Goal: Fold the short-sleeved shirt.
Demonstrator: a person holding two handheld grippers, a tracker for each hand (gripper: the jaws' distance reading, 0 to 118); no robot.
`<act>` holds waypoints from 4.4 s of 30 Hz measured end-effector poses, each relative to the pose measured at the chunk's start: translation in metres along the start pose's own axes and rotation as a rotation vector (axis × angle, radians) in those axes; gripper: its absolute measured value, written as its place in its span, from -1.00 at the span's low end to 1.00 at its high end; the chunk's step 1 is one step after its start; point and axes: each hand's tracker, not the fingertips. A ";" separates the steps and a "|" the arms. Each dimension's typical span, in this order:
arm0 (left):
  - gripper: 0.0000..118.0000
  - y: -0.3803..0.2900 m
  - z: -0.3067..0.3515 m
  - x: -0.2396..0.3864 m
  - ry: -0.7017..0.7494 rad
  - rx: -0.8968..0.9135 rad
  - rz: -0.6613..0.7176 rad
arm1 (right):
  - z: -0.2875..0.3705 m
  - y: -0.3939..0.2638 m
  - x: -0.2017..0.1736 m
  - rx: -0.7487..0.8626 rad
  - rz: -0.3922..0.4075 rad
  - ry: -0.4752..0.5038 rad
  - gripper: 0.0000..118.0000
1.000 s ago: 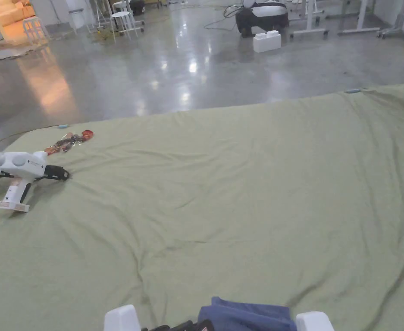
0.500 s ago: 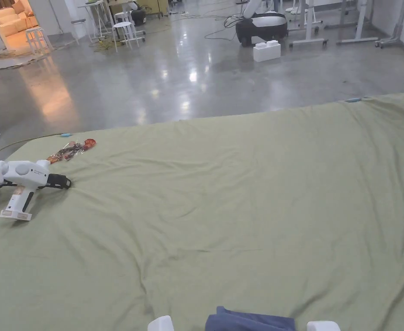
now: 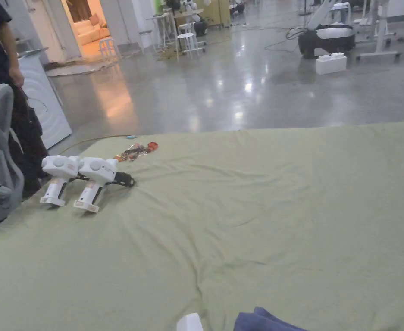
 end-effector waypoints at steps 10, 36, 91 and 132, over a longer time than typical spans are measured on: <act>-0.44 0.139 0.176 -0.118 0.427 0.144 0.071 | 0.010 0.000 0.010 0.036 -0.094 -0.013 -1.00; 0.32 0.053 0.191 0.144 0.521 0.761 -0.776 | 0.118 0.061 -0.054 0.480 0.315 -0.132 -1.00; -1.00 -0.046 0.134 0.217 0.460 0.814 -0.942 | 0.196 0.046 -0.099 0.815 0.540 -0.307 -1.00; 1.00 -0.041 0.134 0.216 0.455 0.840 -0.870 | 0.193 0.044 -0.102 0.823 0.576 -0.356 1.00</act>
